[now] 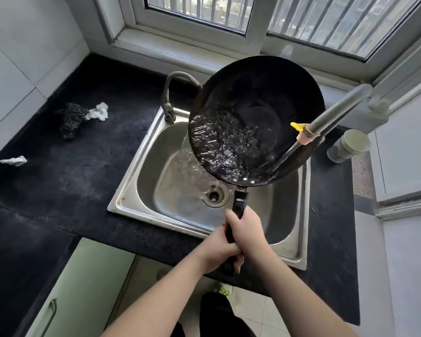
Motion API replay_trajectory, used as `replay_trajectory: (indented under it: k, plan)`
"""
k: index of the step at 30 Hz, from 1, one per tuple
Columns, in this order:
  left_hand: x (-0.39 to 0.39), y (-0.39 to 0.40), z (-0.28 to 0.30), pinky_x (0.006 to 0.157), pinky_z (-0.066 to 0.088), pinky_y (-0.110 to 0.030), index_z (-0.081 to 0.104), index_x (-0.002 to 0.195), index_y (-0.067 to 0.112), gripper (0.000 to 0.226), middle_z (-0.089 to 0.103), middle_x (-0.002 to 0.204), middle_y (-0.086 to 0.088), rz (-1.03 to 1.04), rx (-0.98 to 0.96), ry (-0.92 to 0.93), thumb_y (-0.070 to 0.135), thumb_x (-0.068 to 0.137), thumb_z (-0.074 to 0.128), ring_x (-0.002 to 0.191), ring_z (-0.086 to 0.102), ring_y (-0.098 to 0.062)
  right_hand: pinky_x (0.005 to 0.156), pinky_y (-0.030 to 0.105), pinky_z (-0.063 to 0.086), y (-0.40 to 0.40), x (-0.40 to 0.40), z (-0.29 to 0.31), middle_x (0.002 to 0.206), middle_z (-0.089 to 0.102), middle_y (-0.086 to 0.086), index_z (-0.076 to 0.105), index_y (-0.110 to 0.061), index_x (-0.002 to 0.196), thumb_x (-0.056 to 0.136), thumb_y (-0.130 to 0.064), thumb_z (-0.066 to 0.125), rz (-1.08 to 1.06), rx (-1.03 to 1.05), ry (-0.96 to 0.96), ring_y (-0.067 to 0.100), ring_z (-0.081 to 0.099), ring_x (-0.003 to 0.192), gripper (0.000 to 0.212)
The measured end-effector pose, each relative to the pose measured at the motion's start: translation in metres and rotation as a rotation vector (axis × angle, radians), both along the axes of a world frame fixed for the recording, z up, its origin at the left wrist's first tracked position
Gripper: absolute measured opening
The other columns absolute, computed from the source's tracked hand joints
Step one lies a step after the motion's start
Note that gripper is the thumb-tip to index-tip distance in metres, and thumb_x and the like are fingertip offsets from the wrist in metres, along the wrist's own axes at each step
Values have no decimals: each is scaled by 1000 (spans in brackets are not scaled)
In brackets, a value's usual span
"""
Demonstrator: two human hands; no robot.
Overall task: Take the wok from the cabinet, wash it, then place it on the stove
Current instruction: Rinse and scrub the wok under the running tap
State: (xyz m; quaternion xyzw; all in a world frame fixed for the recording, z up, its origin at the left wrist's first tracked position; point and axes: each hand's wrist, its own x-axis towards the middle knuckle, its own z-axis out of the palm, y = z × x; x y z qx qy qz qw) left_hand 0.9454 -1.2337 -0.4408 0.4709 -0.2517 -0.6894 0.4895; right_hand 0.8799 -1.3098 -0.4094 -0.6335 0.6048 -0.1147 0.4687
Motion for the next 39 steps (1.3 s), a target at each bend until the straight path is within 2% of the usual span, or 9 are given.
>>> replay_trajectory:
  k: [4, 6, 9, 11, 13, 20, 26, 30, 39]
  plan:
    - [3, 3, 2, 42, 44, -25, 57, 89, 6, 19, 53, 48, -12, 9, 13, -9, -9, 78, 53, 36, 53, -23, 72, 37, 51, 0, 4, 0, 80, 69, 13, 57, -4, 79, 84, -20, 56, 7, 20, -33, 28, 65, 78, 17]
    - [5, 3, 4, 42, 45, -26, 56, 84, -1, 10, 53, 46, -12, 3, 15, -35, -7, 76, 52, 36, 53, -23, 71, 37, 51, 1, 7, 2, 73, 69, 8, 54, -11, 71, 84, -18, 56, 21, 20, -61, 27, 67, 77, 15]
    - [7, 6, 6, 43, 46, -27, 56, 84, -4, 10, 54, 47, -13, 15, 28, -86, -5, 75, 53, 36, 53, -24, 61, 27, 49, 3, 9, 3, 62, 66, -2, 51, -19, 65, 84, -16, 55, 30, 33, -99, 15, 66, 66, 20]
    - [9, 7, 4, 43, 46, -27, 55, 87, -3, 12, 54, 48, -14, 26, 44, -135, -5, 75, 52, 37, 53, -25, 53, 15, 46, 4, 11, 2, 59, 65, -5, 53, -18, 67, 85, -17, 56, 29, 52, -135, 2, 63, 57, 18]
    - [12, 8, 2, 43, 46, -27, 54, 89, -4, 15, 55, 49, -16, 34, 54, -186, -4, 74, 52, 37, 53, -26, 52, 12, 45, 5, 13, 1, 59, 65, -6, 54, -15, 71, 86, -16, 56, 32, 80, -182, -3, 61, 53, 15]
    - [22, 11, -5, 45, 47, -30, 56, 89, -3, 24, 58, 49, -18, 66, 46, -337, 7, 67, 56, 37, 55, -28, 60, 19, 49, 5, 23, -3, 53, 63, -9, 52, -15, 70, 90, -12, 56, 103, 130, -294, 8, 62, 59, 21]
    - [27, 11, -4, 44, 45, -28, 54, 95, 11, 28, 60, 47, -13, 118, 34, -453, 18, 68, 58, 37, 57, -31, 56, 14, 47, 1, 32, 1, 64, 62, 6, 51, -8, 69, 91, -6, 54, 136, 171, -364, 2, 63, 55, 22]
    - [29, 13, -4, 44, 45, -28, 55, 94, 16, 24, 61, 47, -10, 149, 26, -476, 16, 70, 59, 36, 57, -31, 59, 19, 50, 2, 36, 0, 55, 59, -3, 51, -11, 65, 90, -5, 54, 148, 176, -369, 8, 65, 58, 26]
    - [32, 19, -3, 45, 47, -30, 56, 88, -2, 22, 59, 49, -20, 100, 32, -387, 8, 69, 54, 37, 55, -30, 56, 16, 48, 11, 36, 7, 61, 63, 1, 53, -10, 66, 88, -10, 55, 94, 170, -334, 5, 65, 57, 22]
